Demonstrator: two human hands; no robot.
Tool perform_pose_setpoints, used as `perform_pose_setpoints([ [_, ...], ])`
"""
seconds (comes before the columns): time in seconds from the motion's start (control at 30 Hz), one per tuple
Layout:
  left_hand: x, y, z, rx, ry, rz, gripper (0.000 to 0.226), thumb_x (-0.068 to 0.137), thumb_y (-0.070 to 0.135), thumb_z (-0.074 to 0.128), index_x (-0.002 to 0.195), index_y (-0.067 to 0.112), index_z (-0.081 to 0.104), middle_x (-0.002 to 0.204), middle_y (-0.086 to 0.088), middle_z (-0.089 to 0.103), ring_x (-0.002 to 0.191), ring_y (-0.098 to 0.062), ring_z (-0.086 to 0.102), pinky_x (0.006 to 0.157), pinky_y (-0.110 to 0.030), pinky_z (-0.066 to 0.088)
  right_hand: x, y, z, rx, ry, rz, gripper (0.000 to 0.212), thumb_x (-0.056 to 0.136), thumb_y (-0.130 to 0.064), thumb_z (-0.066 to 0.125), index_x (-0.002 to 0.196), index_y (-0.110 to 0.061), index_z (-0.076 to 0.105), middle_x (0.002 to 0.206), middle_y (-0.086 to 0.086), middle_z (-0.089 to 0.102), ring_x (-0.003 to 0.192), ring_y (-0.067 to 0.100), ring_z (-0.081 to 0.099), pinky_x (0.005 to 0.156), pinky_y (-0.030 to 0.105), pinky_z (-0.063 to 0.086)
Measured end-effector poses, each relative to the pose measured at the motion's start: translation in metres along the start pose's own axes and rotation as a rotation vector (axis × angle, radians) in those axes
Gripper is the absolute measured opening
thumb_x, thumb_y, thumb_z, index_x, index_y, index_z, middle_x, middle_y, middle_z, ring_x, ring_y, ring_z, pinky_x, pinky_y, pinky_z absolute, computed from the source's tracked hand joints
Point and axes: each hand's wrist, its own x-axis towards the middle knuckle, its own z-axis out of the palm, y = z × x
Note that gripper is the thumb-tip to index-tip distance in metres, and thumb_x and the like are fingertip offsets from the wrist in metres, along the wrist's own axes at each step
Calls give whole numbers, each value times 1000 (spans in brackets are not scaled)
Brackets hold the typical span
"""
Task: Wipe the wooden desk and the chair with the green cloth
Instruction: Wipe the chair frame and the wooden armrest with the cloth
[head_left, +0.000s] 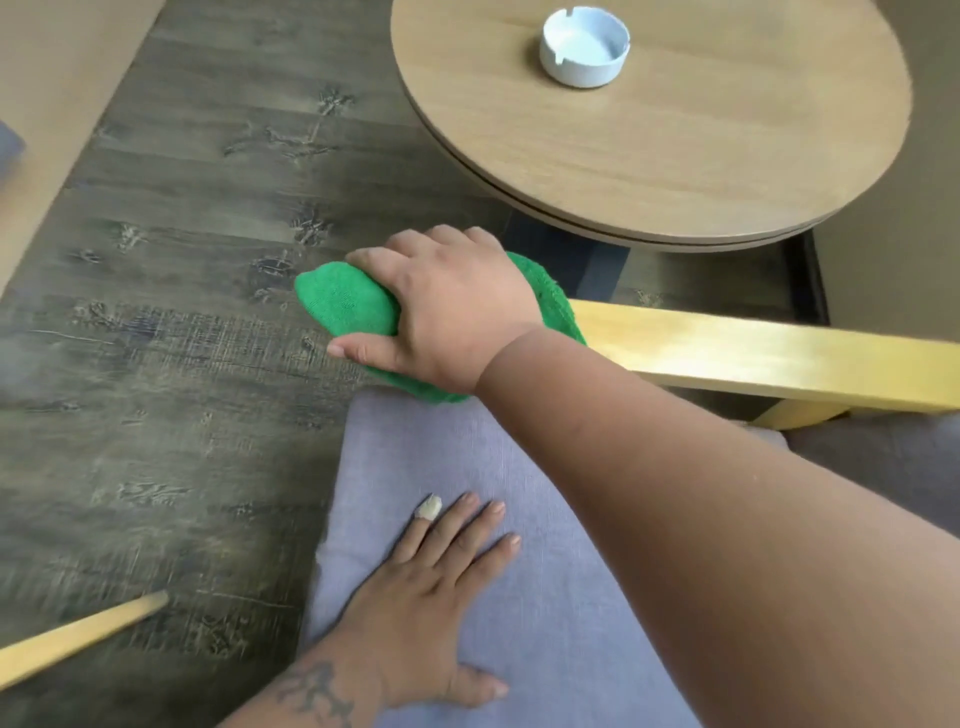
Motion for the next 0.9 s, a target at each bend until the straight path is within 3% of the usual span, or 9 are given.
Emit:
perform_pose_setpoints([
  [0.1, -2, 3, -1, 15, -4, -20, 124, 58, 89, 48, 158, 22, 21, 169, -5, 9, 155, -27, 5, 119, -51, 4, -8, 2, 2, 10, 29, 6, 84, 79, -89, 40, 145, -37, 46, 131, -5, 62, 118, 26, 56, 95, 41, 36],
  [0.27, -2, 6, -1, 91, 18, -46, 116, 71, 90, 35, 156, 29, -16, 163, 0, -31, 148, -22, -34, 117, -49, -23, -46, 33, 3, -1, 110, 93, 87, 79, -89, 39, 145, -32, 49, 130, 0, 65, 115, 32, 59, 93, 45, 41],
  [0.47, -4, 5, -2, 34, 47, -40, 110, 75, 89, 34, 152, 32, -21, 160, 3, -35, 143, -18, -41, 117, -46, -26, -87, 67, -6, -73, 137, 241, 87, 81, -90, 36, 144, -31, 50, 130, 5, 65, 118, 36, 58, 96, 46, 41],
  [0.63, -5, 6, -3, 90, 44, -28, 111, 76, 90, 30, 151, 30, -26, 159, 2, -39, 142, -20, -43, 118, -49, -23, -76, 35, -7, -52, 149, 376, 85, 80, -90, 33, 139, -31, 53, 129, 5, 64, 120, 36, 56, 99, 48, 37],
  [0.73, -4, 4, -1, 34, 96, -16, 112, 75, 88, 36, 156, 30, -16, 161, 3, -33, 145, -18, -38, 118, -47, -23, -49, -1, 0, -68, 153, 351, 82, 81, -87, 35, 140, -32, 52, 131, 3, 62, 121, 34, 54, 98, 47, 36],
  [0.83, -4, 3, 4, 6, 137, -3, 113, 72, 86, 46, 159, 27, 4, 169, 0, -3, 153, -20, -19, 123, -51, -8, -28, -34, 11, -63, 155, 284, 75, 84, -81, 44, 143, -35, 48, 138, -1, 57, 130, 30, 49, 103, 46, 34],
  [0.9, -3, 4, 5, 16, 129, 2, 114, 71, 86, 46, 158, 25, 6, 168, -1, 10, 154, -21, -12, 123, -53, 0, -28, -40, 18, -68, 193, 245, 73, 85, -76, 49, 146, -36, 45, 147, -2, 52, 138, 29, 43, 108, 46, 31],
])
